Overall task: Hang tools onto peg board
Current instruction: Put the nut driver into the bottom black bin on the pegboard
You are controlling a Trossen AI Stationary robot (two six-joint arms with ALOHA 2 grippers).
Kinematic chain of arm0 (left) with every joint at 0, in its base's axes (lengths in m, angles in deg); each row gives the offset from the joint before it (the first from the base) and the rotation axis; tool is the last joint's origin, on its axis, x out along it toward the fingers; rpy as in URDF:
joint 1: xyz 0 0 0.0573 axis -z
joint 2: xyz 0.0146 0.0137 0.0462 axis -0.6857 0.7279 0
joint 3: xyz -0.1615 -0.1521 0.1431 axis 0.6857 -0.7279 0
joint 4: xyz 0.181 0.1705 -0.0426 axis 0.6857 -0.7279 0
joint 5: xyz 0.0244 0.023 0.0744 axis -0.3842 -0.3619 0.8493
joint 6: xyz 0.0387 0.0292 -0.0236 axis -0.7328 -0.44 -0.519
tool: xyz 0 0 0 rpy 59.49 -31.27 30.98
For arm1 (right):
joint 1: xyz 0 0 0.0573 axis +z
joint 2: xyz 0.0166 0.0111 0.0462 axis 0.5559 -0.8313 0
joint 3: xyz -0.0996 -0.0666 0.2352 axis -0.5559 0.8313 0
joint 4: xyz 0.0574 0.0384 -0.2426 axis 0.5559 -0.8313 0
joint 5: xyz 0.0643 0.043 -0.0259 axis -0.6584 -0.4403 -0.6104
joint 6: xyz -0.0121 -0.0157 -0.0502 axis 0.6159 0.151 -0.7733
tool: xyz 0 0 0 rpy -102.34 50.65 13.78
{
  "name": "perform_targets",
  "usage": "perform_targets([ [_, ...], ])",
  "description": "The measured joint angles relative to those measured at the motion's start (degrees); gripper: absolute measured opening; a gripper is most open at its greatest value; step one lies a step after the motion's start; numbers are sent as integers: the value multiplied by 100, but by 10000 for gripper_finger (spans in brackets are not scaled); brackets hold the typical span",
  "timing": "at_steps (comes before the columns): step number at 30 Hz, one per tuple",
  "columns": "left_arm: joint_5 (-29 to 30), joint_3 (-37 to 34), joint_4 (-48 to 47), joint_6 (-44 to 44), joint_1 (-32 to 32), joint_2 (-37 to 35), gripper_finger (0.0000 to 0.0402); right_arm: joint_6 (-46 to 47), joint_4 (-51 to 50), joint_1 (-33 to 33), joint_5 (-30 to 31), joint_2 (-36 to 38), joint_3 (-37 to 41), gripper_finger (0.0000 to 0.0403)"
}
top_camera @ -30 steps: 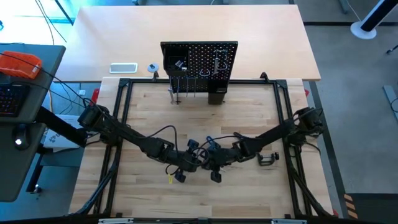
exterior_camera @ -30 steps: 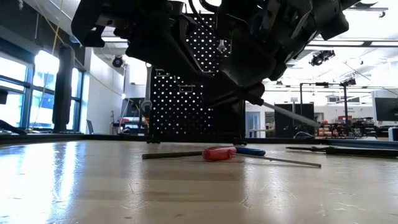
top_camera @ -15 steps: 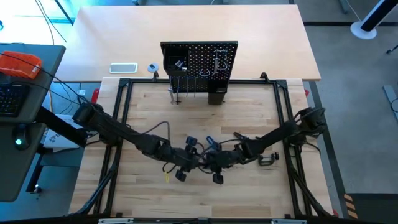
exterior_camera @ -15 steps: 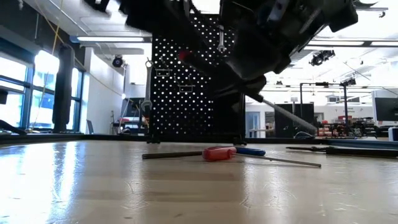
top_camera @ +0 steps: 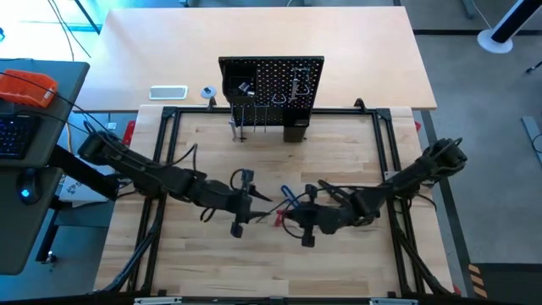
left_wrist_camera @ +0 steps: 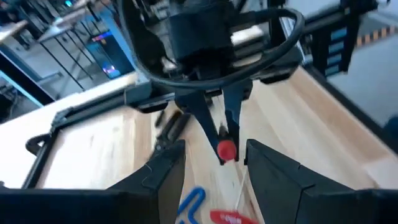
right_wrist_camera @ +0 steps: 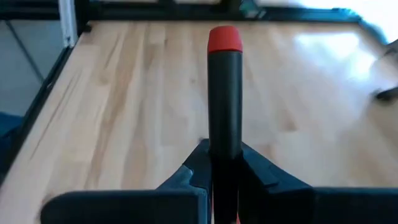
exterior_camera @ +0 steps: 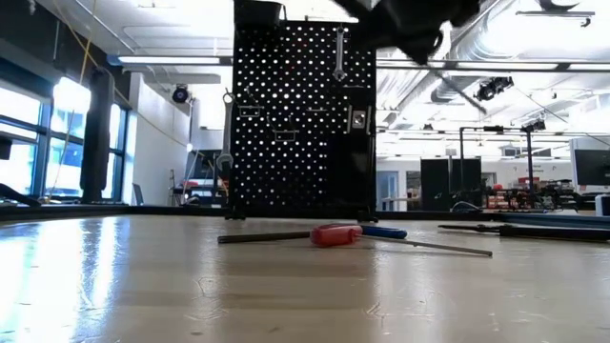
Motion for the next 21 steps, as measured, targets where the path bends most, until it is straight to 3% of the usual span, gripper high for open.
perform_targets([
  [10,85,-6,1456,-397,-25,1,163,-1013,322,563,1621,500,0,28],
  [15,-78,-2,2185,-582,-108,35,163,-1645,782,698,2002,568,0,28],
  [21,-296,-4,2392,-451,-255,77,163,-2473,1487,698,2014,568,0,28],
])
